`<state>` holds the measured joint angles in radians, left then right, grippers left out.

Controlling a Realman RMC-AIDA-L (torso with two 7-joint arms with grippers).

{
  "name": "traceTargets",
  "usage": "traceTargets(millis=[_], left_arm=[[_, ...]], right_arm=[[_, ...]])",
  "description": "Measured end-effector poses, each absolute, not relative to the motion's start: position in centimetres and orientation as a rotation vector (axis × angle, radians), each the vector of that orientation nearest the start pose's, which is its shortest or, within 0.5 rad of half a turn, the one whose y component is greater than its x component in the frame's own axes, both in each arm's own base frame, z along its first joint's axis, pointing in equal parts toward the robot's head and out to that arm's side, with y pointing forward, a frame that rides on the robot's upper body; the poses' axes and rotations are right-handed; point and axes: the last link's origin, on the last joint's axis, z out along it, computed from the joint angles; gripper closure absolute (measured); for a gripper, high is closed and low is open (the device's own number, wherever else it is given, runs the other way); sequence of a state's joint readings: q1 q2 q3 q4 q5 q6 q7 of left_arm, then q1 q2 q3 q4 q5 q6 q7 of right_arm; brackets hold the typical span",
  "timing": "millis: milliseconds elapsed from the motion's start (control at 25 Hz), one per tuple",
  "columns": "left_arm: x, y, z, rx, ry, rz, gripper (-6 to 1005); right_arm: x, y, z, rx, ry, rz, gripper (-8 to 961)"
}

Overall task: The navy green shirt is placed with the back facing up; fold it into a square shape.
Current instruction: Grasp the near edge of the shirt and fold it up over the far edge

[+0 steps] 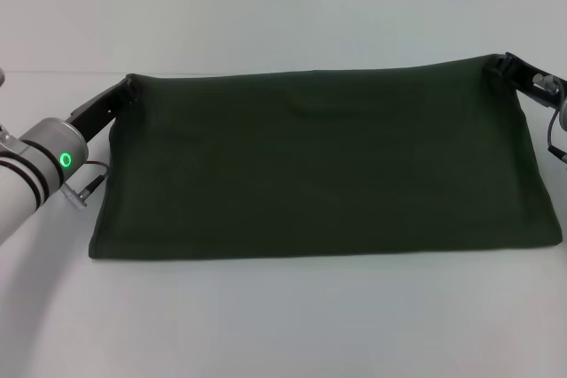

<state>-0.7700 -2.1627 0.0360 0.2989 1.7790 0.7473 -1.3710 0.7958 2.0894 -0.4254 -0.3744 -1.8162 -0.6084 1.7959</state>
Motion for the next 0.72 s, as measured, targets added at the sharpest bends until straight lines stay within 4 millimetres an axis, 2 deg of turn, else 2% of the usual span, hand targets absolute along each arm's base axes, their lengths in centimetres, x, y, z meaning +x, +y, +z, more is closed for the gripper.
traceTargets(millis=[200, 320, 640, 720], left_arm=[[-29.58, 42.32, -1.90, -1.505, -1.348, -0.944, 952], [-29.81, 42.29, -1.85, -1.454, -1.372, -0.966, 920], [-30.17, 42.03, -1.86, -1.436, -1.383, -0.971, 639], [-30.34, 41.81, -1.91, -1.436, -1.387, -0.974, 563]], right_arm=[[28.04, 45.50, 0.85, -1.650, 1.363, 0.792, 873], [28.07, 45.41, 0.70, -1.650, 1.356, 0.797, 809], [28.65, 45.24, 0.98, -1.605, 1.382, 0.818, 637], [28.76, 45.20, 1.06, -1.595, 1.387, 0.824, 551]])
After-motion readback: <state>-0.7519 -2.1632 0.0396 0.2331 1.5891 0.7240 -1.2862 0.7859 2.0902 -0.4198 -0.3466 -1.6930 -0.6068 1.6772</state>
